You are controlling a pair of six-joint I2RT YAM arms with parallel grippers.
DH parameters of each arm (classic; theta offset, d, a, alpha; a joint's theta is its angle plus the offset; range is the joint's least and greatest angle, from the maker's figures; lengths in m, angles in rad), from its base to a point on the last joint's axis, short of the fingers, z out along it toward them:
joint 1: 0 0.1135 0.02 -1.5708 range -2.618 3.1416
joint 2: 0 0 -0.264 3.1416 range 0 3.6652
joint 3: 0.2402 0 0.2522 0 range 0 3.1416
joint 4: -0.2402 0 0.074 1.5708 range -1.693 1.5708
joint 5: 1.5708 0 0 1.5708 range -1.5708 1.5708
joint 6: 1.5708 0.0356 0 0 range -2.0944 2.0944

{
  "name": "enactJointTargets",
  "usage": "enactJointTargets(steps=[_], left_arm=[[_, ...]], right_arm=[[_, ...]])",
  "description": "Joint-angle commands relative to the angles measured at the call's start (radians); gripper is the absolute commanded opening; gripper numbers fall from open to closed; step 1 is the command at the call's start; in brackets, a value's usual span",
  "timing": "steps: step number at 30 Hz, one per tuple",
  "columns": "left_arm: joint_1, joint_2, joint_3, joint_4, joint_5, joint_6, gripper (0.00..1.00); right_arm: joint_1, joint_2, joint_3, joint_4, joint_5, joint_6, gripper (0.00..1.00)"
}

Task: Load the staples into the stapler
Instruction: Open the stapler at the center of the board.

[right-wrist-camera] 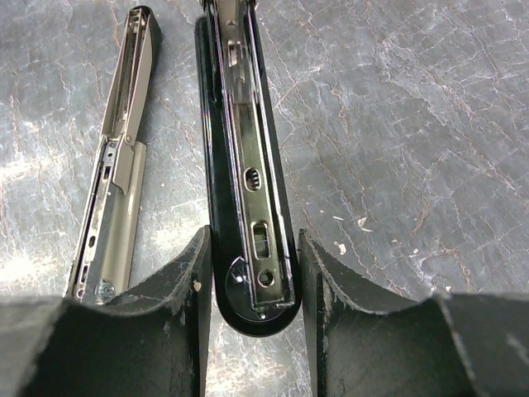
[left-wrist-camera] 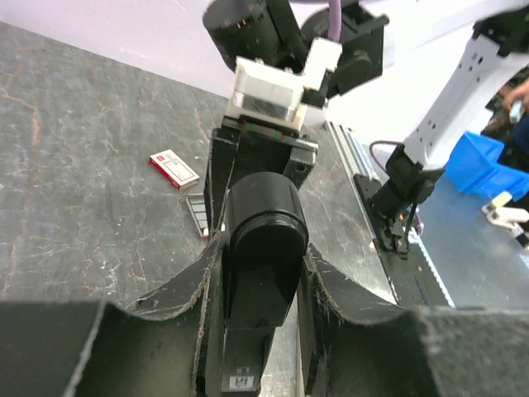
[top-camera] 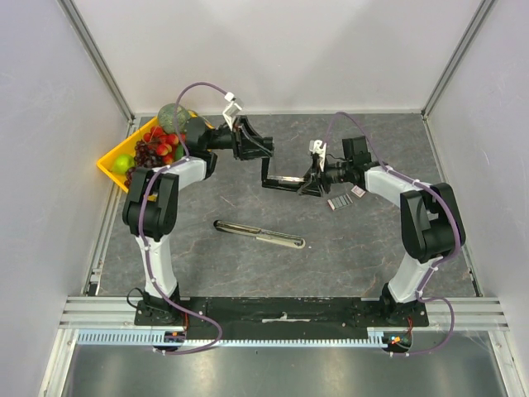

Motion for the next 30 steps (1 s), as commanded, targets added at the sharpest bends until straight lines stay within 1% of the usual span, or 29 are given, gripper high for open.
enactJointTargets(steps=[1, 6, 10, 11, 12, 14, 15, 16, 17, 19, 20, 24, 27, 30], left_arm=[[0.141, -0.108, 0.056, 0.282, -0.192, -0.336, 0.02], [0.181, -0.168, 0.057, 0.33, -0.252, -0.396, 0.02], [0.181, -0.205, 0.047, 0.322, -0.269, -0.405, 0.02], [0.179, -0.208, 0.044, 0.32, -0.267, -0.407, 0.02], [0.172, -0.214, 0.041, 0.316, -0.258, -0.407, 0.02], [0.158, -0.231, 0.021, 0.301, -0.241, -0.379, 0.02], [0.141, -0.239, 0.008, 0.294, -0.221, -0.364, 0.02], [0.133, -0.259, -0.005, 0.267, -0.21, -0.346, 0.02], [0.124, -0.271, -0.033, 0.249, -0.201, -0.298, 0.02], [0.098, -0.295, -0.056, 0.218, -0.174, -0.26, 0.02], [0.091, -0.302, -0.074, 0.212, -0.169, -0.244, 0.02], [0.055, -0.306, -0.085, 0.204, -0.146, -0.232, 0.02], [0.037, -0.312, -0.085, 0.144, -0.143, -0.183, 0.02], [0.021, -0.311, -0.09, 0.124, -0.14, -0.16, 0.02]], right_arm=[[-0.018, 0.002, -0.032, -0.107, 0.226, -0.109, 0.0], [-0.015, -0.004, -0.034, -0.091, 0.232, -0.096, 0.0], [-0.01, -0.016, -0.02, -0.077, 0.165, -0.048, 0.0], [-0.007, -0.03, -0.02, -0.074, 0.137, -0.04, 0.03], [0.005, -0.039, -0.016, -0.068, 0.132, -0.028, 0.16], [0.013, -0.07, -0.011, -0.066, 0.114, -0.019, 0.31], [0.021, -0.079, -0.006, -0.066, 0.106, -0.014, 0.42], [0.022, -0.1, -0.006, -0.066, 0.096, -0.013, 0.47], [0.027, -0.108, -0.005, -0.068, 0.076, -0.011, 0.57], [0.028, -0.131, -0.006, -0.074, 0.053, -0.011, 0.65], [0.028, -0.137, -0.008, -0.08, 0.044, -0.011, 0.72], [0.03, -0.16, -0.014, -0.08, 0.01, -0.011, 0.79], [0.031, -0.173, -0.015, -0.078, 0.013, -0.011, 0.8], [0.034, -0.18, -0.017, -0.078, 0.008, -0.011, 0.8]])
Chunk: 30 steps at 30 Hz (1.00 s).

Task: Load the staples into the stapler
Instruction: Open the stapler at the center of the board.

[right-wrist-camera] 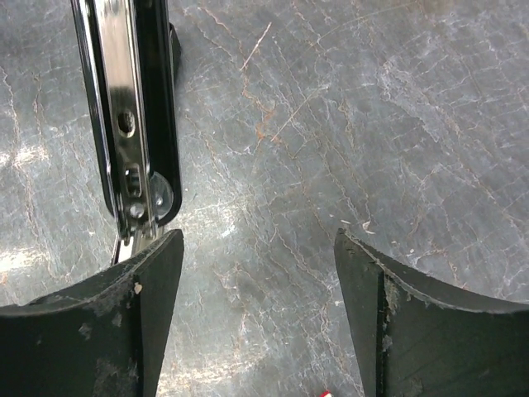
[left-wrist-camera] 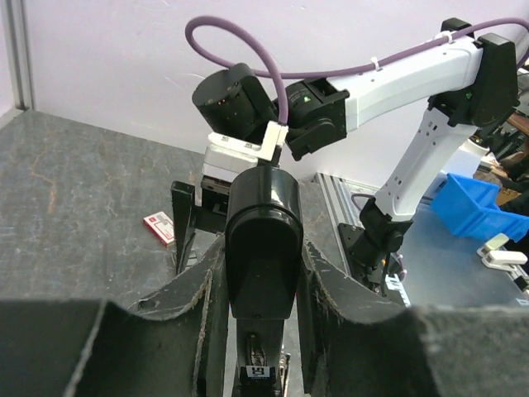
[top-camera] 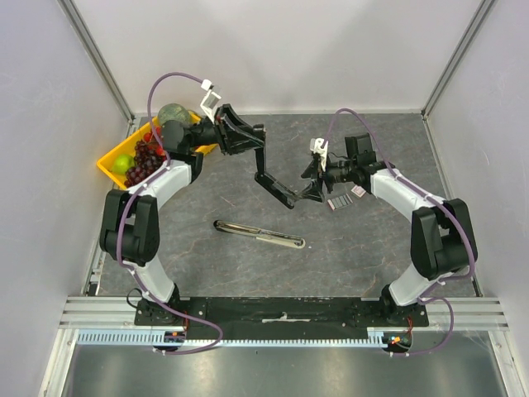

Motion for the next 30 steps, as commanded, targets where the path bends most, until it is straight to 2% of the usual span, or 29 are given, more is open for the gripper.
enactJointTargets(steps=[1, 7, 13, 16, 21, 25, 30], left_arm=[[-0.019, -0.032, 0.005, -0.014, -0.024, 0.069, 0.02], [-0.024, -0.034, 0.025, -0.115, -0.021, 0.154, 0.02], [-0.027, -0.046, 0.025, -0.171, -0.018, 0.226, 0.02], [-0.027, -0.05, 0.022, -0.226, -0.015, 0.269, 0.02], [-0.03, -0.058, 0.004, -0.273, -0.042, 0.301, 0.02], [-0.038, -0.052, 0.016, -0.326, -0.096, 0.309, 0.02], [-0.044, -0.047, 0.036, -0.355, -0.137, 0.304, 0.02]], right_arm=[[0.002, -0.048, -0.007, -0.003, -0.025, -0.011, 0.8], [0.004, -0.056, 0.052, -0.16, -0.064, -0.127, 0.84], [0.0, -0.071, 0.078, -0.154, 0.014, -0.102, 0.82], [0.002, -0.079, 0.087, -0.117, 0.089, -0.048, 0.82], [0.016, -0.128, 0.009, 0.096, 0.246, 0.089, 0.79], [0.12, -0.177, -0.048, 0.193, 0.491, 0.098, 0.8], [0.24, -0.143, -0.039, 0.204, 0.639, 0.075, 0.79]])
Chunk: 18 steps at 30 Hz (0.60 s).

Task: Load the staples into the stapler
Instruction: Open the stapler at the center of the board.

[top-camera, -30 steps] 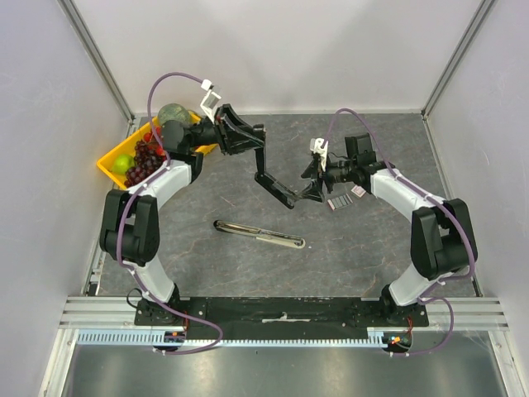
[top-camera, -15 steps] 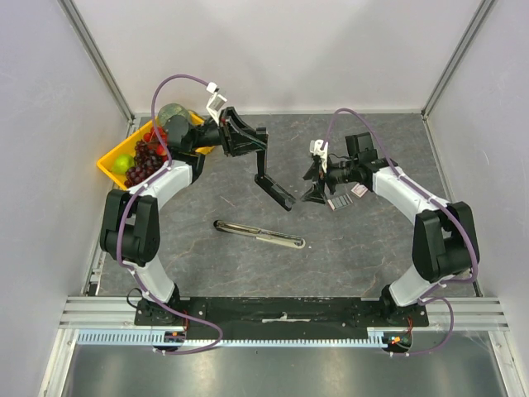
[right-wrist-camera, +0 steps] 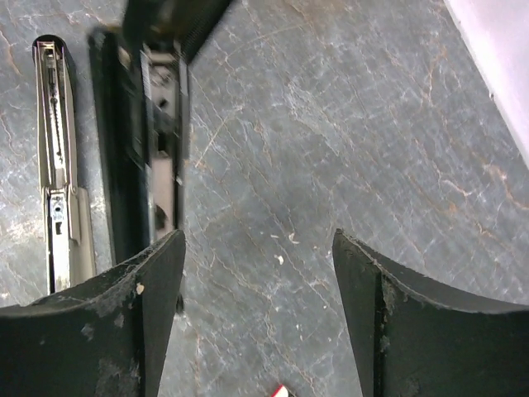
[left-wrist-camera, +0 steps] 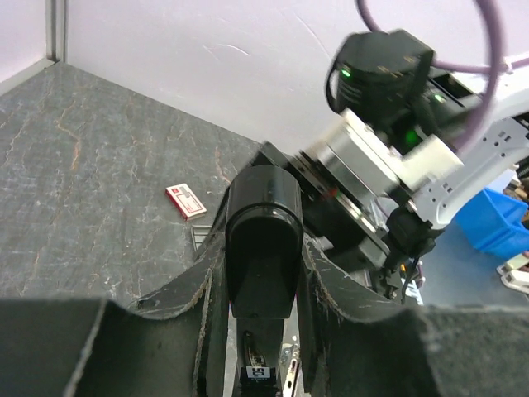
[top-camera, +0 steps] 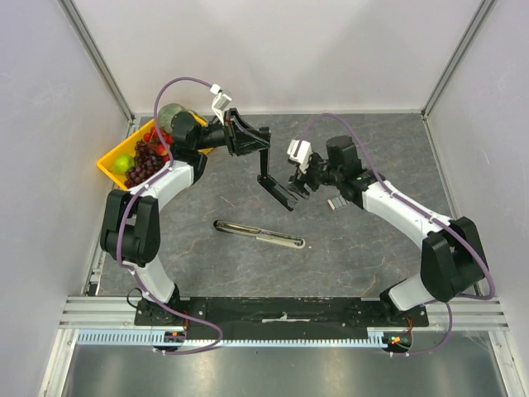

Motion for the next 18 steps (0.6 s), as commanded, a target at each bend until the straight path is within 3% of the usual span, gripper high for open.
enactJointTargets(steps=[1, 5, 11, 18], left_arm=[[-0.006, -0.045, 0.047, -0.009, -0.082, 0.026, 0.02], [-0.006, -0.045, 0.049, -0.017, -0.087, 0.029, 0.02], [-0.005, -0.036, 0.06, -0.014, -0.091, 0.022, 0.02], [0.005, -0.019, 0.072, 0.062, -0.108, -0.076, 0.02]], right_arm=[[0.072, 0.019, -0.006, 0.076, 0.195, -0.011, 0.78], [0.141, 0.036, -0.015, 0.047, 0.193, -0.071, 0.77], [0.149, 0.027, -0.01, 0.035, 0.166, -0.083, 0.77], [0.149, 0.019, 0.008, 0.003, 0.01, -0.03, 0.78]])
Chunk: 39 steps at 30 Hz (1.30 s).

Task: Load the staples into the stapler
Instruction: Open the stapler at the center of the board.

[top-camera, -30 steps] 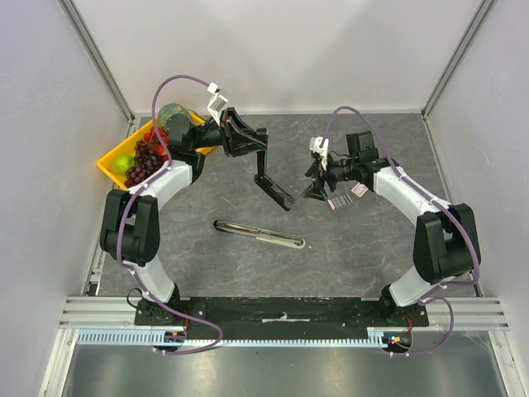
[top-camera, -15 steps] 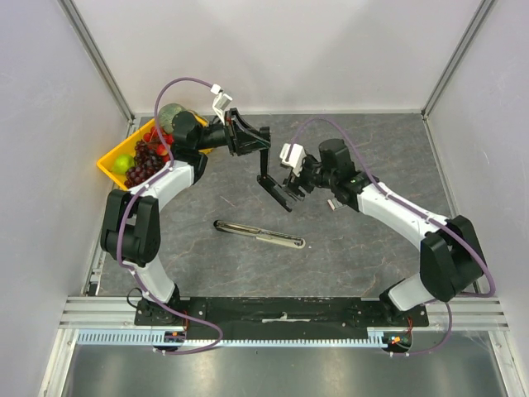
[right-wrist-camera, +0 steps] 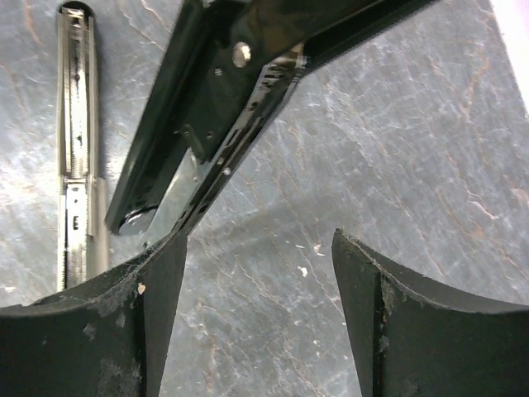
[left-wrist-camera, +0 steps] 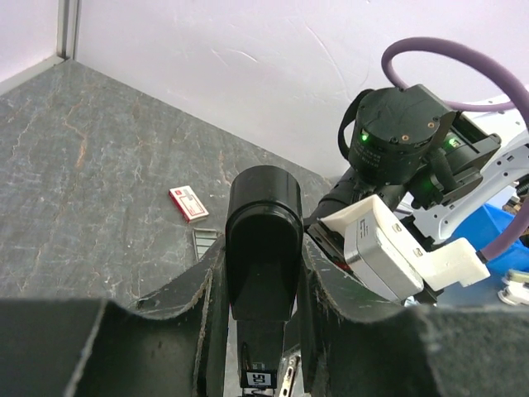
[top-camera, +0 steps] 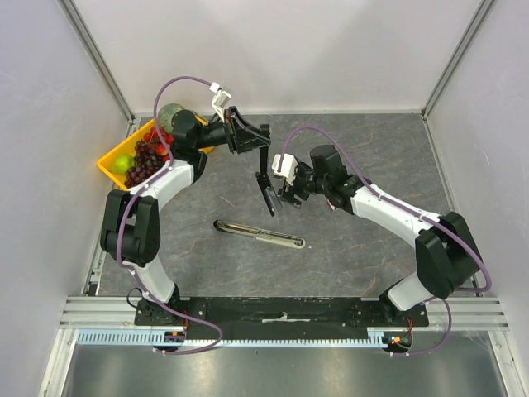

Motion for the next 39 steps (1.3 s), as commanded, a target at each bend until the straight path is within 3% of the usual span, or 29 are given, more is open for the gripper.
enactJointTargets(steps=[1, 5, 12, 23, 27, 33, 39], left_arm=[[0.008, -0.017, 0.059, 0.13, -0.068, -0.09, 0.02], [0.009, -0.007, 0.047, 0.2, -0.083, -0.165, 0.02], [0.005, -0.016, 0.033, 0.234, -0.079, -0.196, 0.02], [-0.002, -0.021, 0.014, 0.3, 0.033, -0.194, 0.02], [-0.014, -0.017, 0.008, 0.334, 0.05, -0.216, 0.02], [-0.058, -0.017, -0.01, 0.348, 0.062, -0.221, 0.02], [-0.086, -0.013, -0.007, 0.36, 0.067, -0.234, 0.02]], right_arm=[[0.004, -0.013, 0.024, 0.01, -0.127, 0.064, 0.78], [0.009, 0.03, 0.035, 0.067, -0.142, 0.171, 0.78], [0.003, 0.044, 0.041, 0.084, -0.161, 0.184, 0.8], [-0.186, 0.021, 0.106, 0.08, -0.673, 0.353, 0.82], [-0.197, 0.017, 0.11, 0.089, -0.704, 0.391, 0.82], [-0.197, 0.053, 0.055, 0.345, -0.793, 0.656, 0.83], [-0.197, 0.07, 0.034, 0.402, -0.794, 0.704, 0.83]])
